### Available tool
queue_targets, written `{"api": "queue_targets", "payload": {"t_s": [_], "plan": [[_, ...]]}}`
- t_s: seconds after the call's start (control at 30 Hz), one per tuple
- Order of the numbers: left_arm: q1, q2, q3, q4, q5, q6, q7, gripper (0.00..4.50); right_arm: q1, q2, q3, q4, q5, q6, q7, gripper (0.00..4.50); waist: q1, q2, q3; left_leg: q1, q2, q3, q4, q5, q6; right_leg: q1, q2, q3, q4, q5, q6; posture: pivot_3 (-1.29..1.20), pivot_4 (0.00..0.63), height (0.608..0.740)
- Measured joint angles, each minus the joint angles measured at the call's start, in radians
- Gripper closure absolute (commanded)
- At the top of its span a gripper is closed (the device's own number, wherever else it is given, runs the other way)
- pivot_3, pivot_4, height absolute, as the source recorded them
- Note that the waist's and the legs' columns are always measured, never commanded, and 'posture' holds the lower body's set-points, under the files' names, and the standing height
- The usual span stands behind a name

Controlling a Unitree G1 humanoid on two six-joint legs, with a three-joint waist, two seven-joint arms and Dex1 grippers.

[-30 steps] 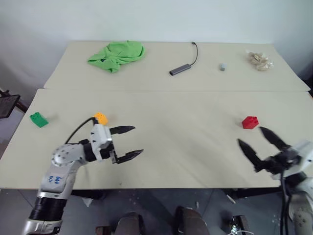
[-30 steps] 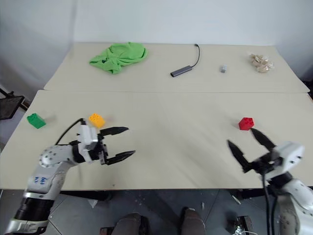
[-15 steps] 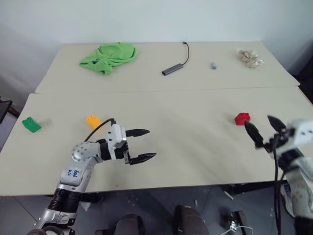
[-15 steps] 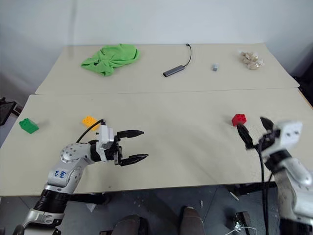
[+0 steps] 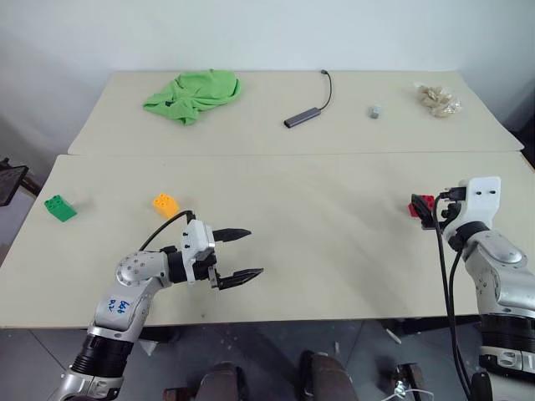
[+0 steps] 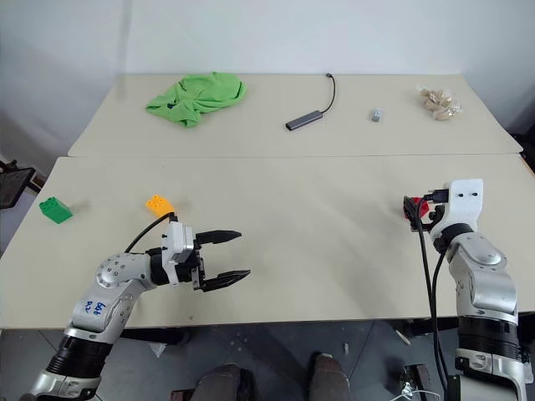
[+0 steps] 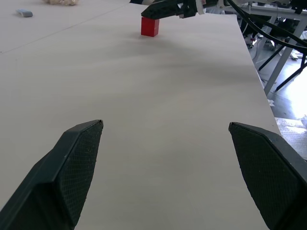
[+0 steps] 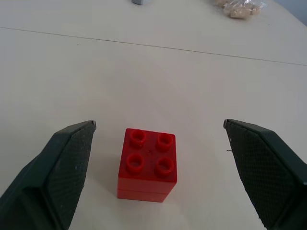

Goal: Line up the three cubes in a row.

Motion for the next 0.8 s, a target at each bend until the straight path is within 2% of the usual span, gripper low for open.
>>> {"api": "queue_targets", "payload": {"t_s": [0.1, 0.27, 0.3, 0.37, 0.43, 0.53, 0.57, 0.63, 0.73, 0.8], "plan": [[-0.002, -0.003, 0.000, 0.000, -0.007, 0.004, -0.001, 0.00, 0.006, 0.010, -0.001, -0.004, 0.020, 0.025, 0.019, 1.22, 0.001, 0.000, 0.000, 0.000, 0.000, 0.000, 0.000, 0.000, 0.000, 0.000, 0.000, 0.000, 0.000, 0.000, 0.000, 0.00, 0.150, 0.740], [-0.028, -0.004, 0.000, 0.004, -0.009, 0.001, -0.004, 0.00, 0.012, 0.010, -0.001, -0.003, 0.027, 0.041, 0.048, 2.95, 0.001, 0.000, 0.000, 0.000, 0.000, 0.000, 0.000, 0.000, 0.000, 0.000, 0.000, 0.000, 0.000, 0.000, 0.000, 0.00, 0.150, 0.740], [-0.034, -0.004, 0.000, 0.005, -0.009, -0.001, -0.005, 0.00, 0.011, 0.010, -0.001, -0.002, 0.027, 0.045, 0.053, 3.07, 0.000, 0.000, 0.000, 0.000, 0.000, 0.000, 0.000, 0.000, 0.000, 0.000, 0.000, 0.000, 0.000, 0.000, 0.000, 0.00, 0.150, 0.740], [-0.041, -0.004, 0.002, 0.008, -0.008, -0.004, -0.005, 0.00, 0.002, 0.004, -0.002, 0.003, 0.034, 0.054, 0.082, 3.06, -0.001, 0.000, 0.000, 0.000, 0.000, 0.000, 0.000, 0.000, 0.000, 0.000, 0.000, 0.000, 0.000, 0.000, 0.000, 0.00, 0.150, 0.740], [-0.041, -0.004, 0.010, 0.011, -0.008, -0.009, -0.004, 0.00, -0.017, -0.019, 0.012, -0.002, 0.070, 0.053, 0.191, 3.06, -0.001, 0.001, 0.001, 0.000, 0.000, 0.000, 0.000, 0.000, 0.000, 0.000, 0.000, 0.000, -0.001, 0.000, 0.000, 0.00, 0.150, 0.740], [-0.038, -0.002, 0.037, 0.011, -0.009, -0.011, 0.003, 0.00, -0.039, -0.106, 0.106, -0.058, 0.118, 0.012, 0.483, 3.06, -0.003, 0.002, 0.001, 0.000, 0.001, 0.000, -0.001, 0.000, 0.000, 0.000, 0.001, 0.000, -0.001, 0.000, 0.000, 0.00, 0.150, 0.740], [-0.033, 0.000, 0.053, 0.012, -0.011, -0.012, 0.007, 0.00, -0.065, -0.140, 0.170, -0.077, 0.126, -0.014, 0.617, 3.06, -0.005, 0.002, 0.001, 0.001, 0.001, 0.000, -0.001, 0.000, 0.000, 0.000, 0.002, 0.000, -0.001, 0.000, 0.000, 0.00, 0.150, 0.740], [-0.018, 0.009, 0.076, 0.013, -0.012, -0.012, 0.013, 0.00, -0.116, -0.160, 0.269, -0.087, 0.122, -0.046, 0.783, 3.06, -0.008, 0.002, 0.001, 0.001, 0.002, 0.000, 0.000, 0.000, 0.000, 0.000, 0.002, 0.000, -0.001, 0.000, 0.000, 0.00, 0.150, 0.740], [0.011, 0.020, 0.104, 0.015, -0.012, -0.013, 0.020, 0.00, -0.213, -0.139, 0.406, -0.038, 0.088, -0.076, 0.937, 3.06, -0.010, 0.002, 0.001, 0.001, 0.001, 0.000, 0.000, 0.000, 0.000, 0.000, 0.002, 0.000, -0.001, 0.000, 0.000, 0.00, 0.150, 0.740], [0.048, 0.033, 0.124, 0.009, -0.012, -0.012, 0.028, 0.00, -0.321, -0.076, 0.499, 0.065, 0.038, -0.106, 1.015, 3.06, -0.018, 0.002, 0.001, 0.001, 0.001, 0.000, 0.000, 0.000, 0.000, 0.000, 0.002, 0.000, -0.001, 0.000, 0.000, 0.00, 0.150, 0.740]]}}
